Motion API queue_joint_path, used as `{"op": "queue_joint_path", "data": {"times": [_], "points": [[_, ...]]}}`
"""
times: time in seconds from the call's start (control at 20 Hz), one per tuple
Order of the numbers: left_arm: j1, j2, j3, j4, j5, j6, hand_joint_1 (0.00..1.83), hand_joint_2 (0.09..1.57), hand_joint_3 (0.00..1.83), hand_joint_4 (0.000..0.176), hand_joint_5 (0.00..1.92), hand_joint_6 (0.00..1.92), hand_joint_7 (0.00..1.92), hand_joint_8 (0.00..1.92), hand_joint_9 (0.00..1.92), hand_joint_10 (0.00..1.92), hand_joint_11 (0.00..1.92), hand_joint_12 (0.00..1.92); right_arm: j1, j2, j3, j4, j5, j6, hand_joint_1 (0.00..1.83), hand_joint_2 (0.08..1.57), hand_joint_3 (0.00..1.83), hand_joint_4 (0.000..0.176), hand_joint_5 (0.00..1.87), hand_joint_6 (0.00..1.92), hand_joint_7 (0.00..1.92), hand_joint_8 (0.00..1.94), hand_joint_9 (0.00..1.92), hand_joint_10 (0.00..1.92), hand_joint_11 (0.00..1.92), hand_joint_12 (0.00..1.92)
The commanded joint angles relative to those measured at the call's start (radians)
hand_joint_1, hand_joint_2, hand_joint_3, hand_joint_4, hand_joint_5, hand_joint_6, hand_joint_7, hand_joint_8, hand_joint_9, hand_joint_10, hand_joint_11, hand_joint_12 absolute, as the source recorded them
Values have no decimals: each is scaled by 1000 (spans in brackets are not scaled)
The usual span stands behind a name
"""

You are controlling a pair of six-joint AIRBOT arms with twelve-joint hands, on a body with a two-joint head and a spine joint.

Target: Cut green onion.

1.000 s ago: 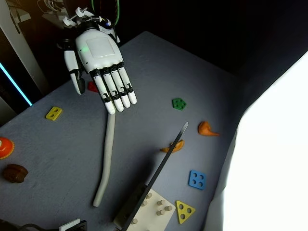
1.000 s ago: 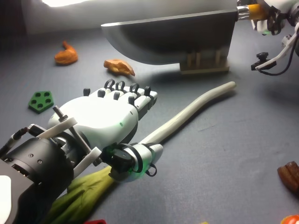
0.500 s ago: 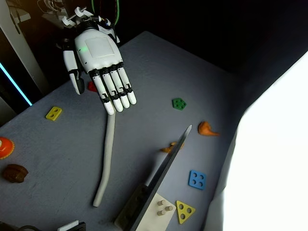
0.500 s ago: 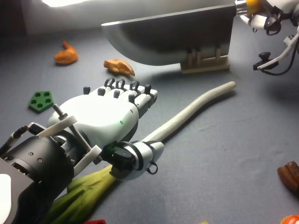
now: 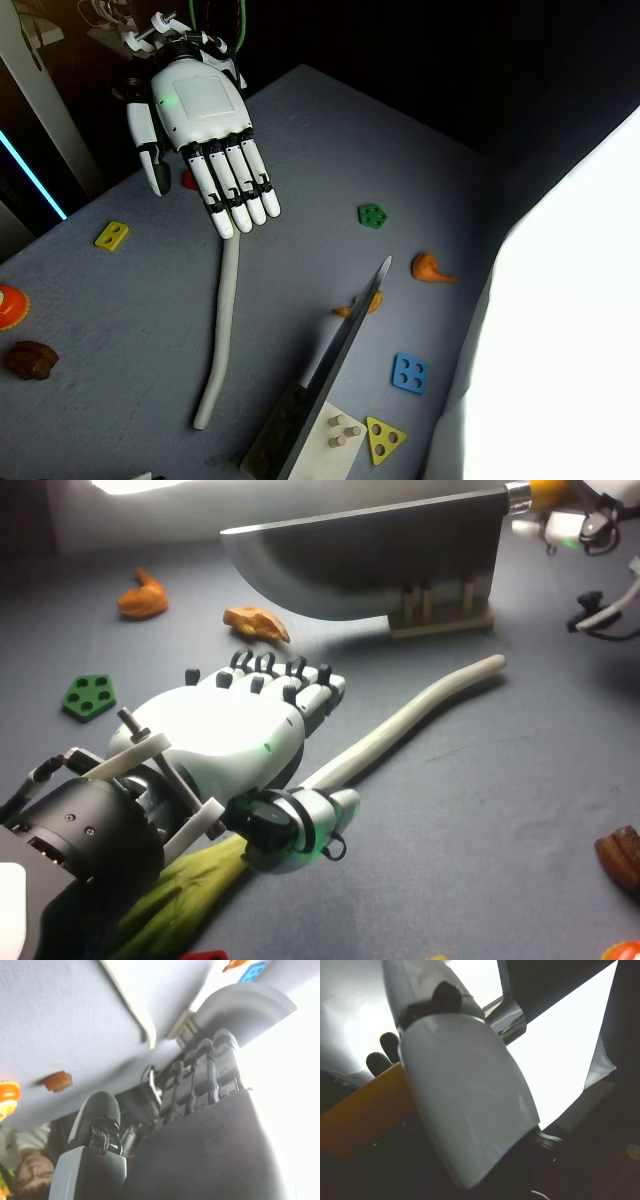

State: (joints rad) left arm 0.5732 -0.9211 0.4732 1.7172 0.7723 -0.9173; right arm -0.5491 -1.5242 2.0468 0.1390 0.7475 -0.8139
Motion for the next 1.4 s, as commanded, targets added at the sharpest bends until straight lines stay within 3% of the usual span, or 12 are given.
{"op": "queue_joint_path", "data": {"times": [0.0,0.15,0.2,0.5,0.7,0.75,0.85,0.95,1.1,1.15,1.3,1.35], "points": [[-14,-6,-1,67,35,0,259,1422,0,0,45,10,15,1,0,0,1,0,-1,19,6,5,109,12,950,991,0,17,198,77,286,10,173,356,0,928],[-19,-6,-2,65,36,0,295,1409,0,0,43,4,16,1,0,0,0,0,-13,54,-37,-14,109,12,864,960,0,29,3,0,15,0,24,50,0,91],[-20,-6,-3,64,36,0,302,1405,0,0,47,6,20,3,0,0,0,0,-14,71,-59,-22,109,12,823,958,0,28,0,0,2,0,4,25,0,17],[-33,-5,-10,60,43,0,313,1404,0,0,37,1,17,1,0,0,0,0,11,184,-205,-57,110,-6,787,826,0,51,0,0,0,0,0,0,0,0],[-56,-16,-10,38,49,4,264,1420,3,0,27,0,25,1,0,0,0,0,46,313,-403,-87,129,-10,512,901,0,30,0,0,0,0,0,0,0,0],[-56,-21,-10,39,49,4,191,1399,0,0,59,11,39,5,7,2,0,0,56,341,-448,-89,129,-22,157,1098,1,5,226,25,243,71,202,31,0,440],[-39,-23,-11,45,49,4,104,1399,0,0,98,16,83,11,45,12,34,22,74,414,-577,-93,129,-70,144,1182,4,0,475,47,468,29,356,54,0,891],[-26,-21,-17,47,49,4,52,1392,2,0,206,4,253,3,198,10,0,514,77,466,-677,-93,129,-97,139,1214,10,0,651,102,704,93,595,170,0,1371],[-21,-19,-34,48,57,4,40,1384,0,0,384,34,565,37,591,108,90,1206,72,515,-788,-92,129,-175,168,1243,1,0,850,365,949,340,639,1050,295,1666],[-22,-19,-42,48,66,4,60,1381,0,0,577,52,728,37,762,174,229,1341,69,532,-824,-92,129,-192,166,1253,2,0,908,594,1016,569,742,1111,421,1687],[-28,-23,-57,44,92,3,67,1393,2,0,986,55,1085,143,681,1119,360,1710,59,568,-890,-89,129,-214,16,1273,1,0,1027,1596,1221,1480,1101,1792,1001,1918],[-28,-23,-63,48,92,3,89,1395,1,0,1050,201,1017,635,704,1362,425,1806,56,578,-912,-63,125,-240,2,1268,0,0,1093,1701,1280,1629,1228,1870,1214,1920]]}}
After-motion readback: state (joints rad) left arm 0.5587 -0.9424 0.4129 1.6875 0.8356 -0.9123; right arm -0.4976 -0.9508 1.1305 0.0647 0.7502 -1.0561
